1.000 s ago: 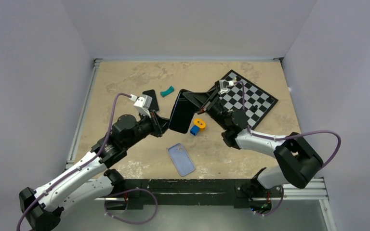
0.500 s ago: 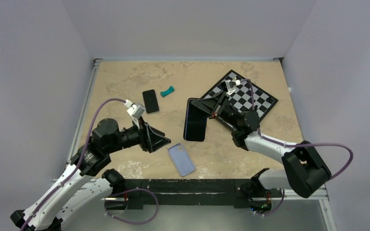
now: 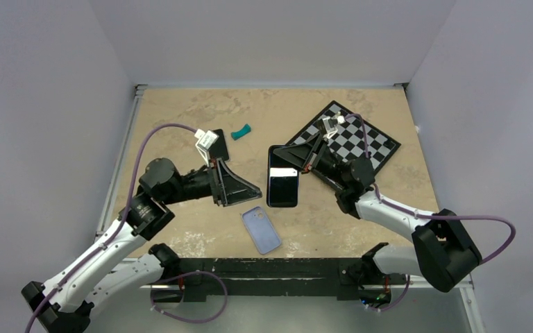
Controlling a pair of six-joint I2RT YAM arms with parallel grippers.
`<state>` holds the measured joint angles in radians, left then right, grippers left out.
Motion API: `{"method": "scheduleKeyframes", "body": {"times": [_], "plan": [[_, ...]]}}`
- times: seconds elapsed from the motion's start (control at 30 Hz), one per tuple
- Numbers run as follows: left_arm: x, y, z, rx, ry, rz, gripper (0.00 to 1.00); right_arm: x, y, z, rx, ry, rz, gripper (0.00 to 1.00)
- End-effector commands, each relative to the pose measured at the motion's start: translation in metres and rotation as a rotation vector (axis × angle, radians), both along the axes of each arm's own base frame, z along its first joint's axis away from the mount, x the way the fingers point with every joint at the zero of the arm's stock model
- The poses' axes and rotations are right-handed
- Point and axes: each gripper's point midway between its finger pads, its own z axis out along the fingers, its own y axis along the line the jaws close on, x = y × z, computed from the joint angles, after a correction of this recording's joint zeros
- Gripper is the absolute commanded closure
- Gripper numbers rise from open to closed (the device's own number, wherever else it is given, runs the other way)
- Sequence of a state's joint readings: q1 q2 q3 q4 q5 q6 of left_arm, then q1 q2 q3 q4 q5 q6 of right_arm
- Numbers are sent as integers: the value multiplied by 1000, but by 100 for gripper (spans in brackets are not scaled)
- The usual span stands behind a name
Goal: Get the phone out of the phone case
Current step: Remove the phone case from the phone.
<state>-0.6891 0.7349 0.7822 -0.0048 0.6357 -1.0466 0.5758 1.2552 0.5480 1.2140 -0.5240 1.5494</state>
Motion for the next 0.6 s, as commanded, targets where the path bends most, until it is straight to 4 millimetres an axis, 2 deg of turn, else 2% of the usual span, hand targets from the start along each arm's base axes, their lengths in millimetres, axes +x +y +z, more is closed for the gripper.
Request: {"method": "scheduleKeyframes", "body": {"times": [0.0, 0.27, 0.57], "plan": [[-11, -7, 11, -56, 33, -56, 49, -7, -8, 39, 67, -100, -25, 100], [-12, -18, -20, 19, 135, -70, 50, -6, -10, 41, 75, -106, -40, 100], [-12, -23, -35, 54, 164, -70, 50, -7, -12, 48, 85, -121, -46, 100]]}}
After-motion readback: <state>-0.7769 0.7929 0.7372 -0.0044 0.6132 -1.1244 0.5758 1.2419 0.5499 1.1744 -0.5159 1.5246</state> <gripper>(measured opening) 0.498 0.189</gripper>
